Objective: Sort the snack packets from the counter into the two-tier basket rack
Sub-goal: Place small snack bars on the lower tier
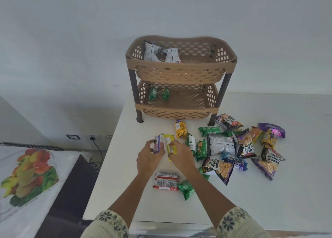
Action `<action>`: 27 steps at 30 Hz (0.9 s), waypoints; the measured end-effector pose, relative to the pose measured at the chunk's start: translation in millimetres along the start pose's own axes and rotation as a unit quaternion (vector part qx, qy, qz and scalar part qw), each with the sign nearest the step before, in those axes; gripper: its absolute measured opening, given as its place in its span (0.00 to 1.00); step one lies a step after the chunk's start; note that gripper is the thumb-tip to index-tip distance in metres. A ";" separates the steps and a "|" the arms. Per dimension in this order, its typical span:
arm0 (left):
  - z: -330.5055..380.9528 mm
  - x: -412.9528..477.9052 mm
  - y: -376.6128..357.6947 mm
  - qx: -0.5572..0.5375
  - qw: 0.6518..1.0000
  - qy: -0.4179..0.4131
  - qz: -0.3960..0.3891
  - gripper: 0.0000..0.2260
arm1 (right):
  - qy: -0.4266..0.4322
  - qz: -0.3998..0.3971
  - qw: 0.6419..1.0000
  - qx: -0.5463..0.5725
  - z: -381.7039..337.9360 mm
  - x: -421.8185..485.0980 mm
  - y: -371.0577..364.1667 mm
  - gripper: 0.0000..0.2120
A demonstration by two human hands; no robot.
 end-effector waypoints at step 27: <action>137.5 162.6 -39.7 0.086 0.972 -0.218 0.011 0.18 | -0.084 0.100 0.991 0.027 -0.4 187.5 93.9 0.14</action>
Point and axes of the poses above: each hand's wrist, its own x-axis towards the middle knuckle, its own y-axis out of the back of the hand, z = x × y, the point moved 1 cm from there along x, towards the middle knuckle, and after that the axes turned 15 degrees about -x, right-handed, at the moved point
